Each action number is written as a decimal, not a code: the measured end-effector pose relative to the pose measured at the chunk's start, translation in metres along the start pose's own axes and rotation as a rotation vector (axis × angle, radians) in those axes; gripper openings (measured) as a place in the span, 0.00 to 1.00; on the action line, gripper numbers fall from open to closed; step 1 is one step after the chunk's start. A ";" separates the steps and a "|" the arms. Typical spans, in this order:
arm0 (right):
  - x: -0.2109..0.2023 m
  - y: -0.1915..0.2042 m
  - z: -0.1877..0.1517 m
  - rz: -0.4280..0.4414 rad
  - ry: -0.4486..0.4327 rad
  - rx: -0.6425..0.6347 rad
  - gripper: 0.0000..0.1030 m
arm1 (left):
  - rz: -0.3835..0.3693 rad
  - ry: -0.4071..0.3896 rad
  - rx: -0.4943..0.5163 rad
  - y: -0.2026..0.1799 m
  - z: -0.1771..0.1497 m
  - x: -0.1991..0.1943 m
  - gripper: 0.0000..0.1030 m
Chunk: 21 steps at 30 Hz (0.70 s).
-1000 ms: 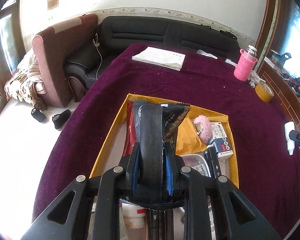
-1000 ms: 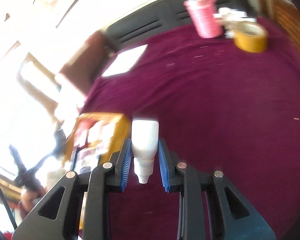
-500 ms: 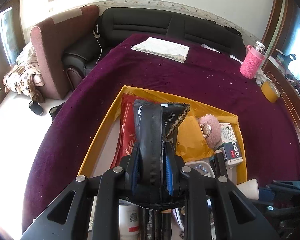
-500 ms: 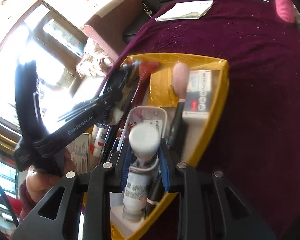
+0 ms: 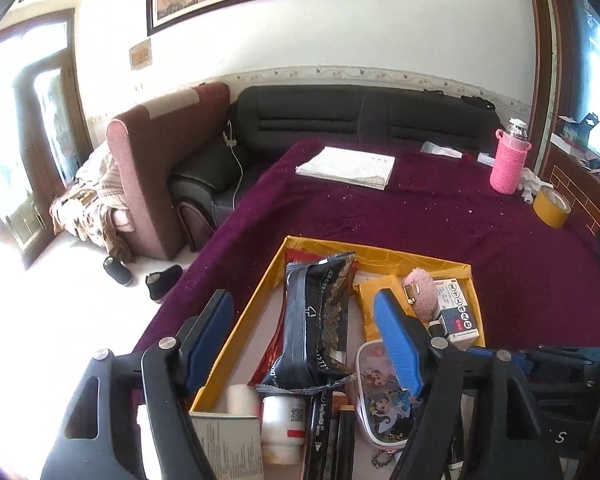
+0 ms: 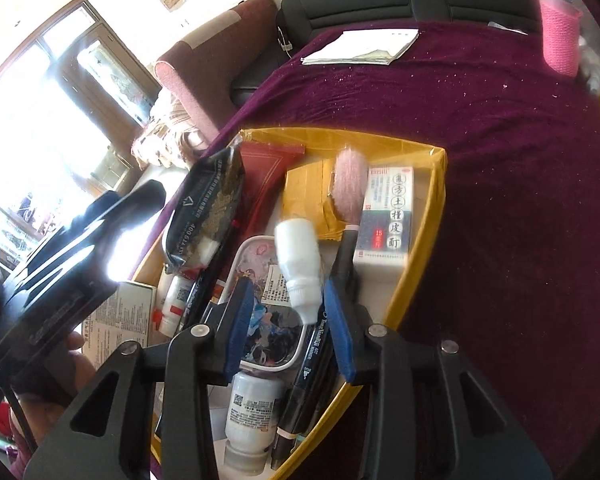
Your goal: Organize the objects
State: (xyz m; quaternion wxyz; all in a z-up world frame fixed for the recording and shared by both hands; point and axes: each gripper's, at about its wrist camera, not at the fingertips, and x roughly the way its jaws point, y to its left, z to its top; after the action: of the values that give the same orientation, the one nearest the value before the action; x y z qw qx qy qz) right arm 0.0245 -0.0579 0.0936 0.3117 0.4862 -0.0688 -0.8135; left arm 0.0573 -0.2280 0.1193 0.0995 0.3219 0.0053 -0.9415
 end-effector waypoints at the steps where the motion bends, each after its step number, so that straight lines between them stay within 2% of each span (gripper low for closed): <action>1: -0.003 0.001 0.000 0.001 -0.006 0.000 0.34 | 0.014 -0.012 0.006 -0.001 0.000 -0.005 0.68; 8: -0.033 0.008 -0.011 0.004 -0.084 -0.008 0.44 | 0.129 -0.115 0.007 -0.005 -0.006 -0.043 0.81; 13: -0.053 0.014 -0.027 -0.017 -0.138 -0.023 0.45 | 0.195 -0.206 -0.014 -0.005 -0.016 -0.074 0.96; 15: -0.060 0.017 -0.035 -0.030 -0.163 -0.033 0.45 | 0.181 -0.252 -0.021 -0.006 -0.021 -0.089 0.99; 18: -0.073 0.025 -0.047 -0.073 -0.218 -0.066 0.45 | 0.091 -0.310 -0.042 -0.007 -0.028 -0.112 0.99; 21: -0.086 0.033 -0.061 -0.121 -0.279 -0.108 0.50 | 0.016 -0.271 -0.082 -0.008 -0.037 -0.116 0.99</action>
State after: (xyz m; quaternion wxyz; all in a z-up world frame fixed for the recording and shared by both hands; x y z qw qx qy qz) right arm 0.1187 -0.0231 0.1397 0.2750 0.3542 -0.0383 -0.8930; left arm 0.1684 -0.1958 0.1598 0.1199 0.1875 0.0278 -0.9745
